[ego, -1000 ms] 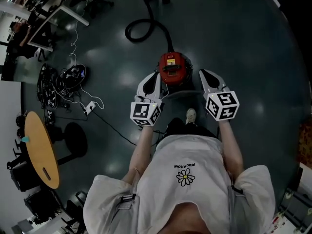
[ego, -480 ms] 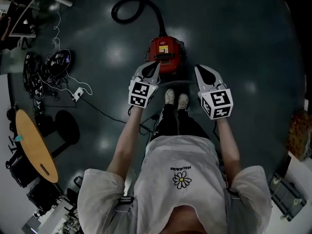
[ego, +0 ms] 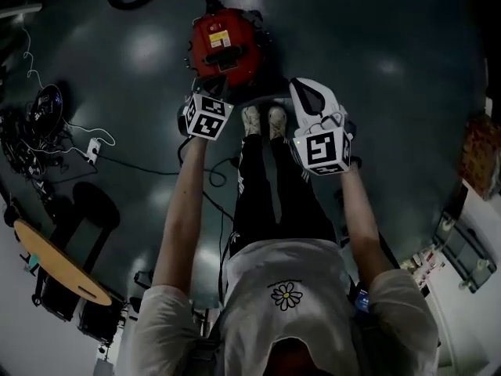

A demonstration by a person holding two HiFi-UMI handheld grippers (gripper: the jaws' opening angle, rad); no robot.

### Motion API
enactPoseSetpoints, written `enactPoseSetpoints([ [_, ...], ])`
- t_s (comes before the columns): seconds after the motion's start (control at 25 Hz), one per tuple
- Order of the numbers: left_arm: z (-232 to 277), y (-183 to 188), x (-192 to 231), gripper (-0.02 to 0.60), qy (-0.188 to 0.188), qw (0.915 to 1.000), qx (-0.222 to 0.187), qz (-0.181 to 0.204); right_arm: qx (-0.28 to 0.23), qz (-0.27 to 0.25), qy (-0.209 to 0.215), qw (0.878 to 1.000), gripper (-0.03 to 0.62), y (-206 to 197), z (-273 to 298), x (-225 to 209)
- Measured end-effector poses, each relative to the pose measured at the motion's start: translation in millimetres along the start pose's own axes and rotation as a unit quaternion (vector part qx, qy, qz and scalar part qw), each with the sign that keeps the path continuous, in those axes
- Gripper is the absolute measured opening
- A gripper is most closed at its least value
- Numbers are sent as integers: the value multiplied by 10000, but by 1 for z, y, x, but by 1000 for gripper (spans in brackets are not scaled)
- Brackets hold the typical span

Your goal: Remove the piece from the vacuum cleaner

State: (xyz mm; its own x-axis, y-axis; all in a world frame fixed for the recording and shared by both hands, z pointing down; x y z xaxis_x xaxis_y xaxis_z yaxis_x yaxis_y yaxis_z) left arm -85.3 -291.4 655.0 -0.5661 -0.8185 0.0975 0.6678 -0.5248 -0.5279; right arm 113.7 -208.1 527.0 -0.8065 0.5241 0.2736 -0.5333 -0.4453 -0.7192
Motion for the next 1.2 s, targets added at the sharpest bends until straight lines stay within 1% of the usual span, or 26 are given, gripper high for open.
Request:
enactPoseSetpoints([
  [0.08,19,-9,1,2,-119,9995,260,98,240,-551,251,9979,25,-16,14,19],
  [0.16,37,-16,2,2,-199,9984,476,211,460,-867,710,9926,37,-36,28,39],
  [0.2,45,-19,3,2,-233,9978,576,248,573,-942,974,9891,95,-47,35,49],
  [0.24,53,-21,4,2,-270,9970,669,265,680,-973,1209,9855,109,-58,42,58],
  [0.28,60,-23,5,2,-317,9962,766,270,780,-983,1394,9822,97,-69,49,65],
  [0.36,72,-28,4,2,-454,9932,1030,311,1010,-1052,1675,9750,105,-90,62,76],
  [0.44,84,-35,2,2,-625,9854,1479,563,1297,-1196,1957,9647,121,-109,78,84],
  [0.52,95,-40,-2,2,-720,9734,1919,1020,1596,-1325,2283,9512,166,-126,95,90],
  [0.56,97,-40,-3,3,-716,9694,2016,1206,1738,-1402,2430,9440,172,-135,102,93],
  [0.6,97,-39,-5,3,-707,9678,2038,1295,1881,-1490,2556,9365,178,-143,108,96],
  [0.64,96,-39,-5,3,-711,9685,2014,1279,2021,-1576,2655,9294,192,-151,113,99],
  [0.68,94,-40,-5,3,-726,9705,1969,1190,2145,-1630,2722,9238,195,-157,117,102],
  [0.76,93,-42,-3,3,-745,9739,1884,1022,2345,-1576,2780,9181,202,-168,128,105],
  [0.8,94,-42,-3,3,-738,9743,1857,1042,2443,-1492,2794,9165,204,-172,134,105],
  [0.84,95,-42,-4,3,-727,9735,1843,1141,2554,-1416,2814,9141,206,-177,139,106],
  [0.92,95,-43,-7,3,-724,9704,1853,1371,2786,-1404,2891,9051,207,-186,144,111],
  [1.04,94,-44,-6,3,-786,9687,1917,1366,2950,-1680,2958,8929,202,-193,151,122],
  [1.16,95,-42,-6,3,-838,9687,1907,1349,3145,-1975,2811,8849,190,-202,158,125],
  [1.2,94,-42,-6,3,-842,9690,1890,1347,3239,-2089,2742,8810,176,-205,160,127],
])
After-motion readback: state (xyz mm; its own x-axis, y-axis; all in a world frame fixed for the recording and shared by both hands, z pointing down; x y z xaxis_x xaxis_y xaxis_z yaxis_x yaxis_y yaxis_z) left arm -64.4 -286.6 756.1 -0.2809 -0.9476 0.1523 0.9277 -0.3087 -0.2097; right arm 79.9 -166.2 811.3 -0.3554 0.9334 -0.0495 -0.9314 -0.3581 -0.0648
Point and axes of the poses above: the fingertips, and each gripper's own axes: z forward along the fingers, x to its left, y out of its top, the point moved 8 cm from there along -z, backward along the fingers, and after that the axes turned 6 degrees about -z, right-handed, at the moved point
